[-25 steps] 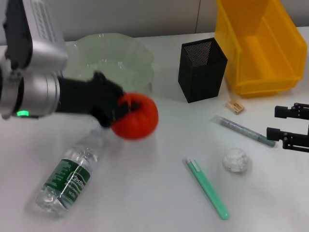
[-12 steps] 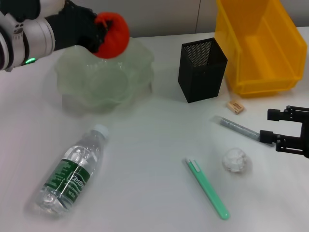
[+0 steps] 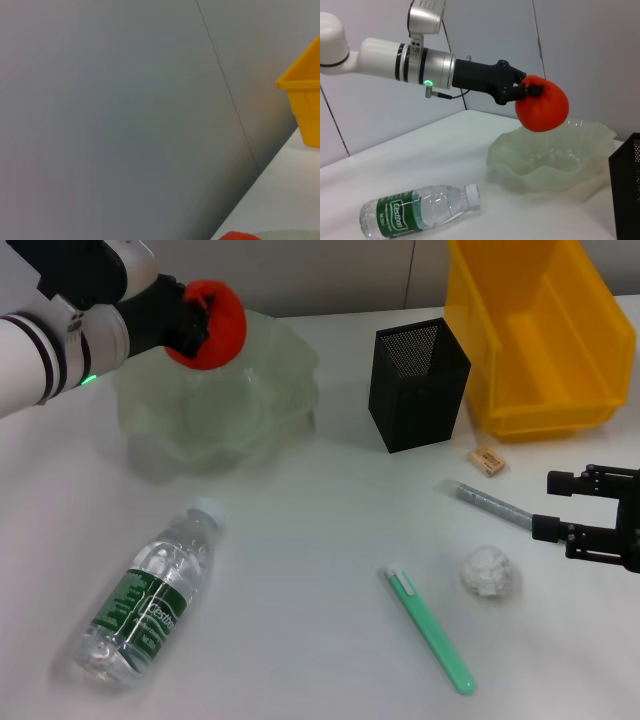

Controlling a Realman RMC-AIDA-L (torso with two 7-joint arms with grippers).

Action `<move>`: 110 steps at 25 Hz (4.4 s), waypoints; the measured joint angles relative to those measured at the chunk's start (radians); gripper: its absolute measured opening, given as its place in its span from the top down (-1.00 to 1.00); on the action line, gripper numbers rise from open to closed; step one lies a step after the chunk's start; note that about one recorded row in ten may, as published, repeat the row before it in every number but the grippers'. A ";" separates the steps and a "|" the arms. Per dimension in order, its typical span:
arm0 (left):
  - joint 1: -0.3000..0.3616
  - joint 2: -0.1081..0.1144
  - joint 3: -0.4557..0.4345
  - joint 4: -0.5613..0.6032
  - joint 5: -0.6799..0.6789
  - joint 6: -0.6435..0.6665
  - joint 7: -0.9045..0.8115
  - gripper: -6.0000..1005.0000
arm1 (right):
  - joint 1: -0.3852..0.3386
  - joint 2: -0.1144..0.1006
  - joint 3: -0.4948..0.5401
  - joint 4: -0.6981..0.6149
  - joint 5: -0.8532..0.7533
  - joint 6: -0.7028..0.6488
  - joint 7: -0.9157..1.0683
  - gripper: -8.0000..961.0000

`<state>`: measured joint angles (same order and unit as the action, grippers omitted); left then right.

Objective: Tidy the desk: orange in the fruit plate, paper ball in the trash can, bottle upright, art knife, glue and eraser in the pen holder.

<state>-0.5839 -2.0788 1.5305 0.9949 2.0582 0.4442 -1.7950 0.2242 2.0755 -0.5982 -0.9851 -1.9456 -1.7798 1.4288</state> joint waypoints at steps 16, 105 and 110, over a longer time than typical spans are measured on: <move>0.002 0.000 0.005 -0.039 -0.002 0.006 -0.019 0.02 | -0.005 0.001 -0.002 0.008 -0.001 -0.010 -0.002 -0.38; 0.267 0.008 -0.075 0.403 -0.196 0.789 -0.076 0.09 | 0.450 0.005 -0.560 -0.115 -0.741 0.098 1.097 -0.01; 0.270 0.008 -0.075 0.403 -0.196 0.789 -0.076 0.09 | 0.448 0.006 -0.553 -0.119 -0.740 0.105 1.097 0.20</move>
<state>-0.3136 -2.0709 1.4558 1.3975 1.8622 1.2332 -1.8714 0.6725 2.0814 -1.1516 -1.1043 -2.6853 -1.6744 2.5258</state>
